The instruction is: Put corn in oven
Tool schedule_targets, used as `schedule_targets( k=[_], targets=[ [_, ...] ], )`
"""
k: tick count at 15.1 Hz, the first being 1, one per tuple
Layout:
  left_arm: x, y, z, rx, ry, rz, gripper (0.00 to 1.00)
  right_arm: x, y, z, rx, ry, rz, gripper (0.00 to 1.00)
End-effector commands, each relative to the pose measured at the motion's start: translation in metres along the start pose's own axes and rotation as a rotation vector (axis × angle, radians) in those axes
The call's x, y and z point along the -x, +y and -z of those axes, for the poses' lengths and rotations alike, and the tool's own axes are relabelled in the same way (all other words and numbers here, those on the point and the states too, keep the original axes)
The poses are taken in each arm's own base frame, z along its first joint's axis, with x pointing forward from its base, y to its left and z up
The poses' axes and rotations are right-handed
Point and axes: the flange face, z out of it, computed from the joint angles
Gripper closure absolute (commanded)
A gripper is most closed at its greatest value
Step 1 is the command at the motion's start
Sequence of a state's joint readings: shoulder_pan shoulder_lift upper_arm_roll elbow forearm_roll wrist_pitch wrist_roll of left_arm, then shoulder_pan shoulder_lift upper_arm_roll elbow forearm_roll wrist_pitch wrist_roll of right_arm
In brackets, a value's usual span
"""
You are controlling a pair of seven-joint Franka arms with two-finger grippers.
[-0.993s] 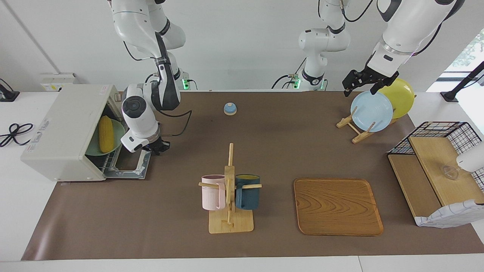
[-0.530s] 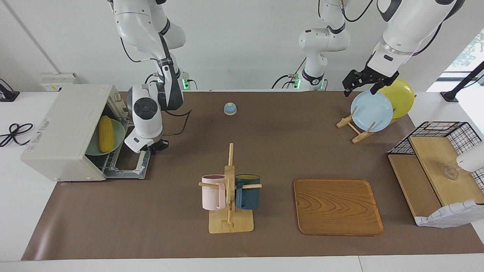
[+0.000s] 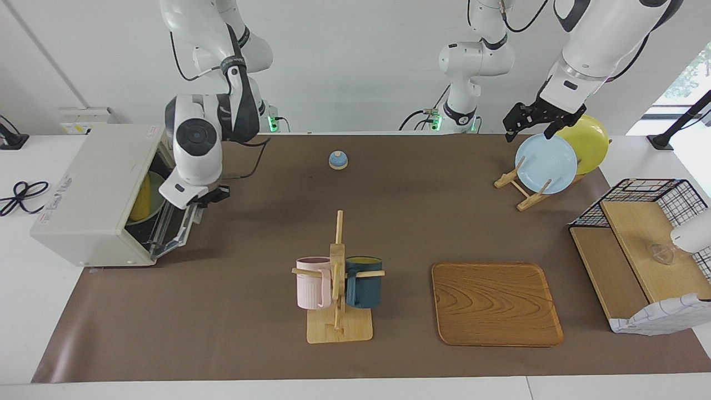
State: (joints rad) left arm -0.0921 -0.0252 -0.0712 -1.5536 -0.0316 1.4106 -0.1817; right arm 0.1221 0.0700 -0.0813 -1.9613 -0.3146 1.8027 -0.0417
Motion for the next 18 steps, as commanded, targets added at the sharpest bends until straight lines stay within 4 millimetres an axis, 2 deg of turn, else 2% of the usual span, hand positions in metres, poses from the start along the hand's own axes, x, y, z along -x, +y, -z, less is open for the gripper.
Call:
schedule_targets(
  k=[1, 4, 5, 7, 8, 9, 11, 12, 13, 15, 18],
  targets=[
    [0.004, -0.001, 0.000, 0.009, -0.002, 0.002, 0.00, 0.031, 0.067, -0.008, 0.016, -0.031, 0.010, 1.00],
    [0.004, -0.002, 0.000, 0.009, -0.002, 0.003, 0.00, 0.048, 0.084, -0.001, 0.003, -0.049, -0.003, 1.00],
    [0.004, -0.001, 0.000, 0.009, -0.002, 0.002, 0.00, 0.051, 0.084, 0.009, -0.020, -0.045, -0.016, 1.00],
    [0.004, -0.002, 0.000, 0.009, -0.003, 0.003, 0.00, 0.052, 0.089, 0.054, -0.161, -0.003, -0.076, 0.98],
    [0.004, -0.001, 0.000, 0.009, -0.002, 0.002, 0.00, 0.054, 0.096, 0.085, -0.238, 0.038, -0.101, 0.85],
    [0.004, -0.001, 0.000, 0.009, -0.002, 0.002, 0.00, 0.053, 0.096, 0.106, -0.296, 0.068, -0.106, 0.76],
    [0.004, -0.001, 0.000, 0.009, -0.002, 0.002, 0.00, 0.052, 0.092, 0.129, -0.346, 0.121, -0.100, 0.56],
    [0.004, -0.001, 0.000, 0.009, -0.002, 0.002, 0.00, 0.051, 0.087, 0.136, -0.349, 0.134, -0.091, 0.39],
    [0.004, -0.002, 0.000, 0.009, -0.003, 0.003, 0.00, 0.050, 0.082, 0.142, -0.341, 0.142, -0.080, 0.00],
    [0.004, -0.001, 0.000, 0.010, -0.004, 0.001, 0.00, 0.048, 0.068, 0.152, -0.325, 0.125, -0.065, 0.00],
    [0.004, -0.001, 0.000, 0.009, -0.002, 0.003, 0.00, 0.050, 0.072, 0.151, -0.339, 0.116, -0.096, 0.00]
  ],
)
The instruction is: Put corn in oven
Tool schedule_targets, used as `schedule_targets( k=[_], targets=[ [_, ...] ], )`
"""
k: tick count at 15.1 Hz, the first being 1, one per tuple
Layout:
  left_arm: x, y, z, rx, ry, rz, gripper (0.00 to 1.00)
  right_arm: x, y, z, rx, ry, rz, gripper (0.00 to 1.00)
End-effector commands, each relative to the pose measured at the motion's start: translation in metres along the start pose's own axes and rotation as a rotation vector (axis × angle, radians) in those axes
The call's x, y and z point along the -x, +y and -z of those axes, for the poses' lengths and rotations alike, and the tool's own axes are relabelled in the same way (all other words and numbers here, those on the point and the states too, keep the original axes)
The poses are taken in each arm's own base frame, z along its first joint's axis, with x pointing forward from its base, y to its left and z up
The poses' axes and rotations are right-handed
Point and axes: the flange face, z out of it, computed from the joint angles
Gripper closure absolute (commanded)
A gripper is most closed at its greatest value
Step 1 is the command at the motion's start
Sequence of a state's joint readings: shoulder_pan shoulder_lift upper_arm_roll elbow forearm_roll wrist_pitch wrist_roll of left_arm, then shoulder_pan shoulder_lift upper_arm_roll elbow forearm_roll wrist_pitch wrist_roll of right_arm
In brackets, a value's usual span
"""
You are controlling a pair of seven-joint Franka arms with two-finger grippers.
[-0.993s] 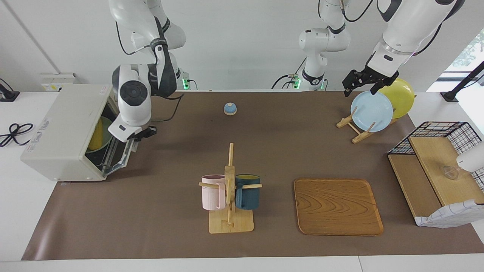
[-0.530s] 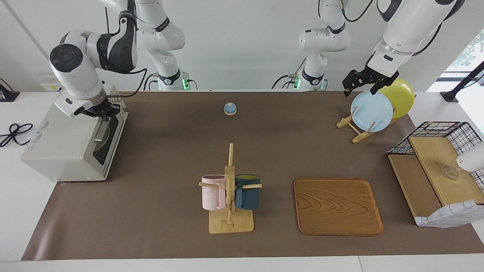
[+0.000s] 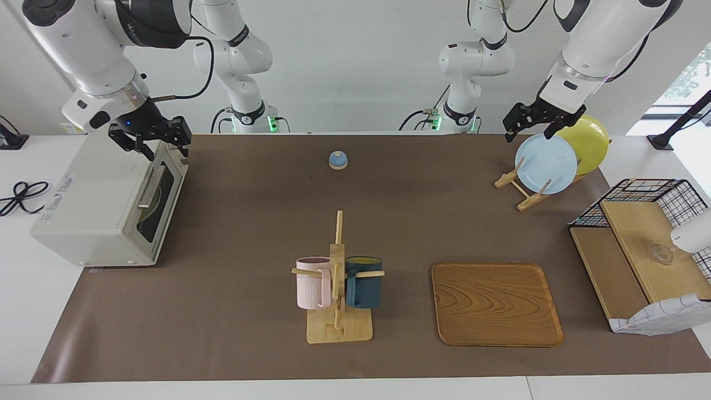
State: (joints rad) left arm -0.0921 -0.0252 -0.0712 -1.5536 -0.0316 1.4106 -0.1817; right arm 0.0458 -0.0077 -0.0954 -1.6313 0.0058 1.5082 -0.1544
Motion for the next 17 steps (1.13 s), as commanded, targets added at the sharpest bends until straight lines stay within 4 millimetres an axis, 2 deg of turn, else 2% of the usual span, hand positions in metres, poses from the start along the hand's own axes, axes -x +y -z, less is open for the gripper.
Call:
schedule_targets(
  k=[1, 5, 7, 10, 14, 17],
  targets=[
    [0.004, -0.001, 0.000, 0.009, -0.002, 0.002, 0.00, -0.002, 0.003, 0.003, -0.020, -0.012, -0.049, 0.00],
    [0.004, -0.002, 0.000, 0.009, -0.002, 0.003, 0.00, 0.004, -0.004, -0.005, -0.021, -0.045, -0.050, 0.00],
    [0.004, -0.001, 0.000, 0.009, -0.002, 0.002, 0.00, 0.008, -0.004, -0.001, -0.018, -0.039, -0.050, 0.00],
    [0.004, -0.001, 0.000, 0.009, -0.003, 0.002, 0.00, 0.010, 0.005, -0.001, -0.019, -0.045, -0.064, 0.00],
    [0.004, -0.001, 0.000, 0.009, -0.003, 0.002, 0.00, 0.020, 0.004, -0.002, -0.023, -0.059, -0.065, 0.00],
    [0.004, -0.001, 0.000, 0.009, -0.002, 0.002, 0.00, 0.017, 0.010, 0.001, -0.019, -0.037, -0.077, 0.00]
  ],
)
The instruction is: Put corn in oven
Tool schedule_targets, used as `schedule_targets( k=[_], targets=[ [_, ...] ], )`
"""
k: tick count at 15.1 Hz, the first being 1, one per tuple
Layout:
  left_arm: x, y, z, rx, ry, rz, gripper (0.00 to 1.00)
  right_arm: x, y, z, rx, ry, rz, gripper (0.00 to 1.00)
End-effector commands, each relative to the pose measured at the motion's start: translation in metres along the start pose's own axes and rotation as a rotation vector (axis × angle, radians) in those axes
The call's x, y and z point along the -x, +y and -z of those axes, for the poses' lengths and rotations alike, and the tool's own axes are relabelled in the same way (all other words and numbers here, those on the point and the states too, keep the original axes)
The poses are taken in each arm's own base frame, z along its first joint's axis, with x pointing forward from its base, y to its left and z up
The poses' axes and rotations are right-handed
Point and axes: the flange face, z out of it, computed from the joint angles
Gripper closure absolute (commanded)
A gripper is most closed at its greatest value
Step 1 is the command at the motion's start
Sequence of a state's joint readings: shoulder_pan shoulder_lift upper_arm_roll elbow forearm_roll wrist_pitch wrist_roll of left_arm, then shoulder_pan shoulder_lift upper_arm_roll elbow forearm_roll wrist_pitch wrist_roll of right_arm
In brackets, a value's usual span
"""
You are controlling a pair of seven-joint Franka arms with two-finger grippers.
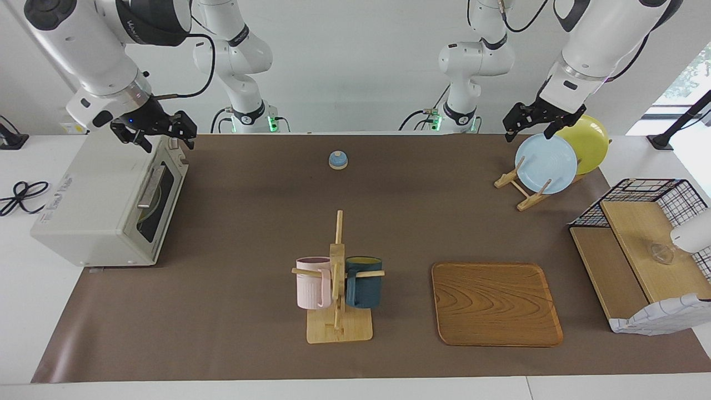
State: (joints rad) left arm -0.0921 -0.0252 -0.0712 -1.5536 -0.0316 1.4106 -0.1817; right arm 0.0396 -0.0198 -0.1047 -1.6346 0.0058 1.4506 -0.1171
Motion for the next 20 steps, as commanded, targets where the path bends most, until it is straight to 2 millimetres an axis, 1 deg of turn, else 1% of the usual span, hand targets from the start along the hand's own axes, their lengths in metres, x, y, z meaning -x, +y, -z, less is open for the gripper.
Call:
schedule_targets(
  k=[1, 7, 8, 11, 13, 20],
  targets=[
    [0.004, -0.001, 0.000, 0.009, -0.002, 0.002, 0.00, 0.004, 0.004, 0.004, -0.008, 0.026, -0.026, 0.00],
    [0.004, -0.001, 0.000, 0.009, -0.002, 0.003, 0.00, 0.001, 0.010, 0.006, -0.006, 0.038, -0.034, 0.00],
    [0.004, -0.002, 0.000, 0.009, -0.002, 0.003, 0.00, 0.001, 0.009, 0.011, -0.001, 0.048, -0.033, 0.00],
    [0.004, -0.001, 0.000, 0.009, -0.003, 0.002, 0.00, -0.003, 0.009, 0.015, 0.033, 0.050, -0.029, 0.00],
    [0.004, -0.001, 0.000, 0.009, -0.002, 0.002, 0.00, -0.002, 0.011, 0.014, 0.029, 0.045, -0.032, 0.00],
    [0.004, -0.002, 0.000, 0.009, -0.002, 0.005, 0.00, -0.002, 0.007, 0.014, 0.024, 0.045, -0.025, 0.00]
  ],
)
